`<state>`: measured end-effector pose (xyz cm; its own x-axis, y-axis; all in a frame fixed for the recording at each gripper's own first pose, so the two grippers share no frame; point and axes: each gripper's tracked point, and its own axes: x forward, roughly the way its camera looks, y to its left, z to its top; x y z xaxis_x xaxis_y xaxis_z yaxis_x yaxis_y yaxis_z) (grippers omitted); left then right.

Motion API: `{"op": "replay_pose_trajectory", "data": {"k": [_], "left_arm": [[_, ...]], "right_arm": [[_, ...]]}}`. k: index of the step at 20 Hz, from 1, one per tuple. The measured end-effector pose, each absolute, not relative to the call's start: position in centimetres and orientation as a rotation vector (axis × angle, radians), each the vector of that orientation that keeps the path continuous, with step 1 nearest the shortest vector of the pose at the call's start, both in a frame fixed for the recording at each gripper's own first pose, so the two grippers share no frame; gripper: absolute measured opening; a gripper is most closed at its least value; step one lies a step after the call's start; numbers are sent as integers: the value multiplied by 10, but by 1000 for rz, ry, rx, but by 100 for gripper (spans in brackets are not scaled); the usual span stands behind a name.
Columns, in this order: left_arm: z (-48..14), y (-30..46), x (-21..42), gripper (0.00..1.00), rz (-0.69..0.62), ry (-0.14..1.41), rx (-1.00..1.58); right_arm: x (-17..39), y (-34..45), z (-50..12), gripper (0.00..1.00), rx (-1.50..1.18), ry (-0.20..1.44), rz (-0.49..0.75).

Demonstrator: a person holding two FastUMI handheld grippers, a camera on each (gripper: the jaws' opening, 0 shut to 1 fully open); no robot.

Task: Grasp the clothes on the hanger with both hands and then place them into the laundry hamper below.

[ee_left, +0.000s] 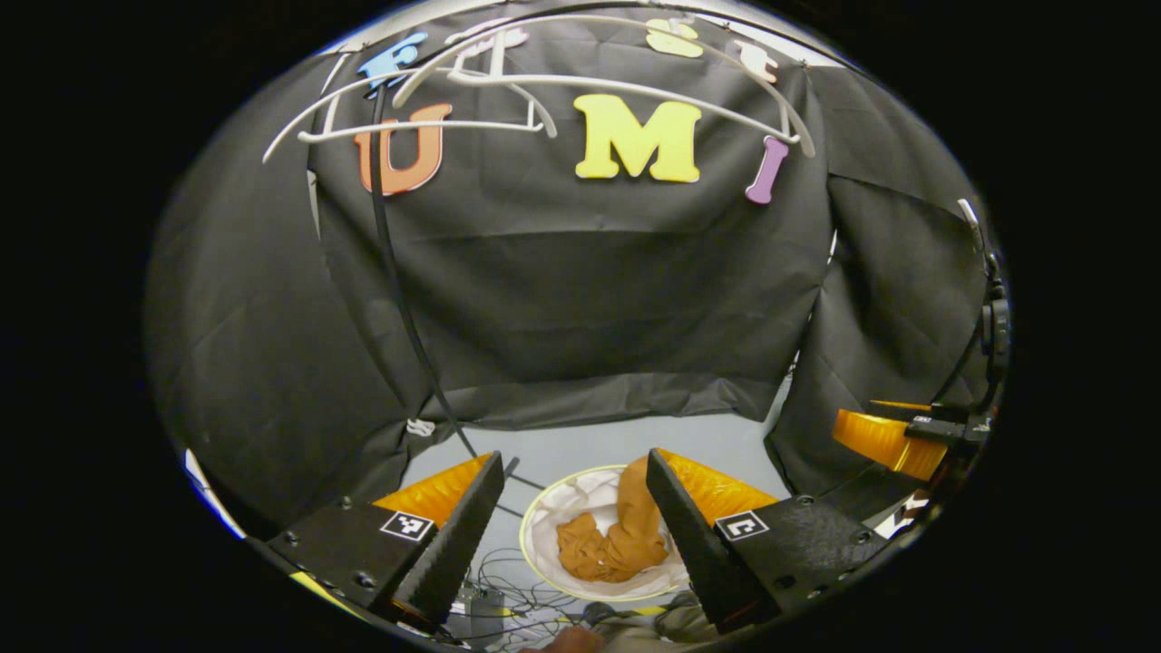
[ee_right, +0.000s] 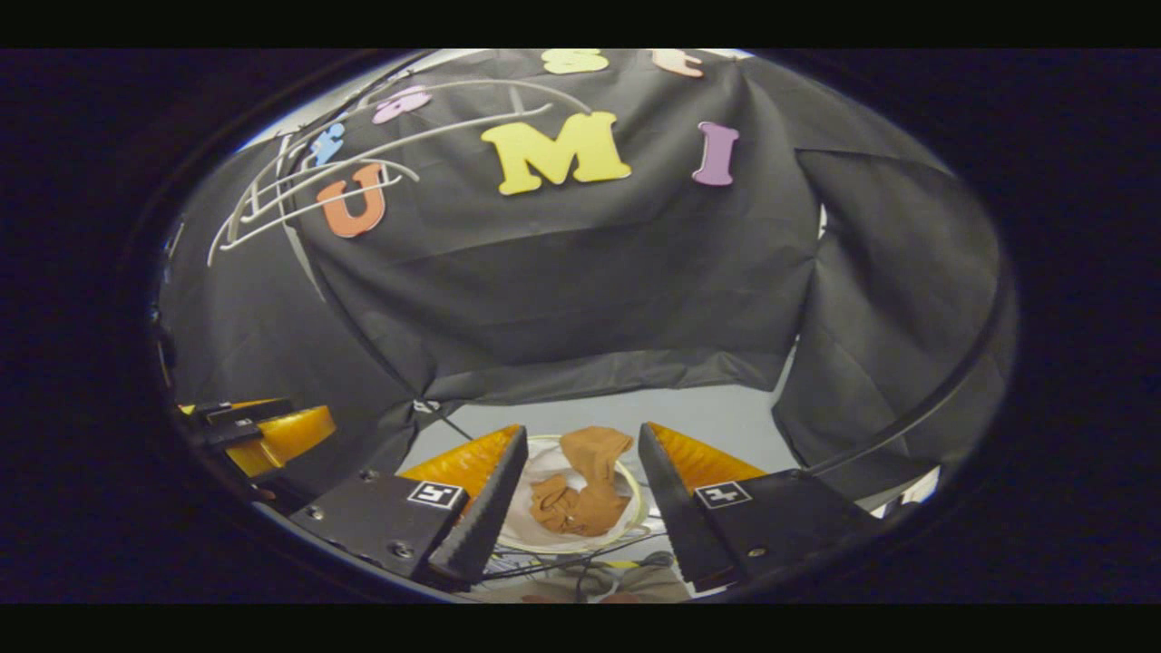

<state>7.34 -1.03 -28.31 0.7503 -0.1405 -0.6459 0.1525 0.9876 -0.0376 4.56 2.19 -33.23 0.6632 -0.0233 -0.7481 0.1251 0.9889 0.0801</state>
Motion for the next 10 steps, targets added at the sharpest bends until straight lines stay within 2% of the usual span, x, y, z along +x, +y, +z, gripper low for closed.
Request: {"op": "replay_pose_trajectory", "data": {"k": [2, 3, 4, 9, 10], "left_arm": [[-262, -14, 72, 97, -164, 662, 16], [-250, -16, 71, 100, -159, 631, 13], [-239, -16, 66, 97, -154, 604, 8], [-168, -14, 30, 97, -75, 431, -14], [-154, -18, 21, 100, -63, 390, -20]], "right_arm": [[44, 14, -312, 80, 119, 797, -92], [45, 9, -300, 78, 115, 768, -94], [41, 6, -285, 78, 111, 734, -85], [19, -19, -214, 79, 94, 584, -20], [12, -27, -198, 79, 84, 549, -10]]}}
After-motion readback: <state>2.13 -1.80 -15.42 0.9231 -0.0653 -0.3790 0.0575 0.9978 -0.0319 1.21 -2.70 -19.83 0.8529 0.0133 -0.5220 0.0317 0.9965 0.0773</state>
